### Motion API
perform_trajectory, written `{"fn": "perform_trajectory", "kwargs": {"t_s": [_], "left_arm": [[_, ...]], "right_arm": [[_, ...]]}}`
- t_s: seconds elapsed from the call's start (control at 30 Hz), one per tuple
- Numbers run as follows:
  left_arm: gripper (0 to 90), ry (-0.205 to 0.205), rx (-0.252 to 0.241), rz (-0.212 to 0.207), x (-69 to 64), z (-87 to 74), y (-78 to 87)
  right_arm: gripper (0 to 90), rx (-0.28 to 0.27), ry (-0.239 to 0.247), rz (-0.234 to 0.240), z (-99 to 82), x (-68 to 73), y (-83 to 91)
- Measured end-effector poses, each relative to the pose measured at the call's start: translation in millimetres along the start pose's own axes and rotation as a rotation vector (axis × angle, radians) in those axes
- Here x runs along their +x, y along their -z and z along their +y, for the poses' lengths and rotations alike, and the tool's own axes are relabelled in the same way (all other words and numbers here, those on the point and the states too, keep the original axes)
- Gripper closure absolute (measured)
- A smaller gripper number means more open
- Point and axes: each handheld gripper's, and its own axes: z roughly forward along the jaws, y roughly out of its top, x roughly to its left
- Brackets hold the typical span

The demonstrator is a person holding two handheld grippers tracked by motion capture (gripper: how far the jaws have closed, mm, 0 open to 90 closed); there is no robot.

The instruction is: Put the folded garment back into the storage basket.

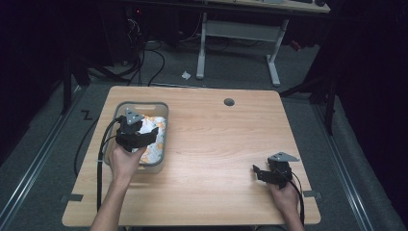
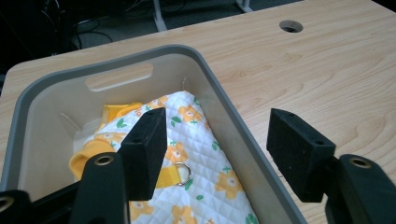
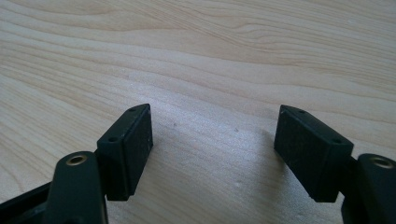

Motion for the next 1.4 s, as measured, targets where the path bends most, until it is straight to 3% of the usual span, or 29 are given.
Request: {"fn": "perform_trajectory", "kwargs": {"t_s": [0.6, 1.23, 1.4], "left_arm": [[36.9, -0.03, -0.036, -0.068, -28.3, 2.7, 6.3], [36.8, -0.05, -0.026, -0.182, -68.0, -5.5, -9.9], [36.8, -0.041, -0.028, -0.207, -71.4, -8.3, -12.0]], "right_arm": [[28.3, 0.0, 0.001, 0.001, 0.0, -0.1, 0.0], [28.4, 0.0, 0.002, 0.0, -0.1, -0.1, 0.0], [28.4, 0.0, 0.001, 0.0, -0.1, -0.1, 0.0]]}}
